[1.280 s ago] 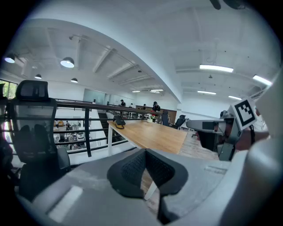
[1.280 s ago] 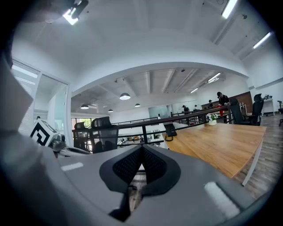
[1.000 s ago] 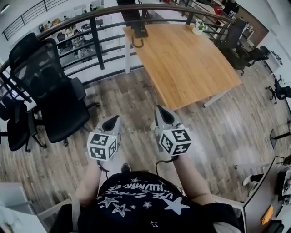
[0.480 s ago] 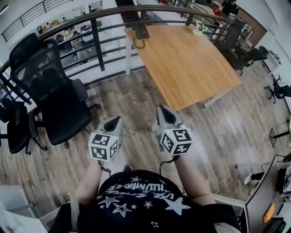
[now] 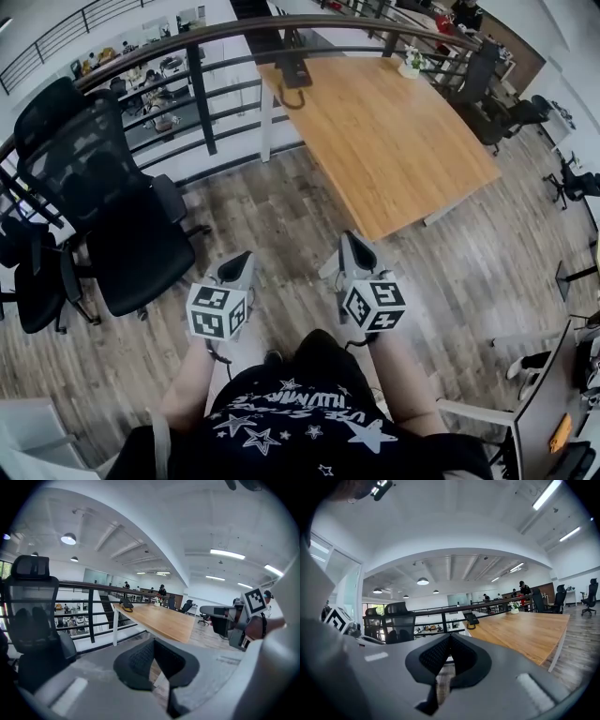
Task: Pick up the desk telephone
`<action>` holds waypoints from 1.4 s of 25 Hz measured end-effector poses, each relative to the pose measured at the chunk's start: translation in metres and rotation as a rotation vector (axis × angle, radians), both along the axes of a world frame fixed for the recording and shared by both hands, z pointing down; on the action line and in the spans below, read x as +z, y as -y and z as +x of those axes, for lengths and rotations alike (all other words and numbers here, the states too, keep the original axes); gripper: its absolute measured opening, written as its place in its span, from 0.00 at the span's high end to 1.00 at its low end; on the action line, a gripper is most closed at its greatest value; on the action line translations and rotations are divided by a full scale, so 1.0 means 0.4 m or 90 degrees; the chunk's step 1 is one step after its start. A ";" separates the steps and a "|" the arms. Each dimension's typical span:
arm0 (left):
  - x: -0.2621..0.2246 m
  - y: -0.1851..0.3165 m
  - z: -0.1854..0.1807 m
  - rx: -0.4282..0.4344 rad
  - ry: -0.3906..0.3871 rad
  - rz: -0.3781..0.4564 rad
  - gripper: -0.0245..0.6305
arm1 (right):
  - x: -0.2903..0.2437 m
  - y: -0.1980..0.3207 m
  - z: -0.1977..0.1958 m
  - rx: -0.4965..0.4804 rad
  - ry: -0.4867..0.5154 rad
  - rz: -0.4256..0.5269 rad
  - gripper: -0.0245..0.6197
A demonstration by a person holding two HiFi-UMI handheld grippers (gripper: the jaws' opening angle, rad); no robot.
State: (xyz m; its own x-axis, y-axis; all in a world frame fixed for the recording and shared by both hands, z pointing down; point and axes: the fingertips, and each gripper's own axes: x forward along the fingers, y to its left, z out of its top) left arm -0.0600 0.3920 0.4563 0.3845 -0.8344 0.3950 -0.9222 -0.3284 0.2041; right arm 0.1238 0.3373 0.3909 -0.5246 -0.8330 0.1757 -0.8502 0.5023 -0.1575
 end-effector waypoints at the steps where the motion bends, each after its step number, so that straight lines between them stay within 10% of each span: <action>1: 0.005 0.008 -0.005 -0.001 -0.002 -0.002 0.96 | 0.004 0.007 0.003 0.003 0.001 -0.002 0.96; 35: 0.016 0.820 -0.007 -0.104 0.013 -0.052 0.96 | 0.089 0.948 -0.019 -0.110 0.044 -0.083 0.96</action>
State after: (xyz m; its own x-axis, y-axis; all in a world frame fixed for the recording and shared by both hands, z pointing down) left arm -0.0626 0.0638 0.4626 0.2381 -0.8495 0.4708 -0.9662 -0.1577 0.2041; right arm 0.1162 -0.0418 0.4265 -0.6726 -0.7021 0.2340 -0.7378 0.6115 -0.2859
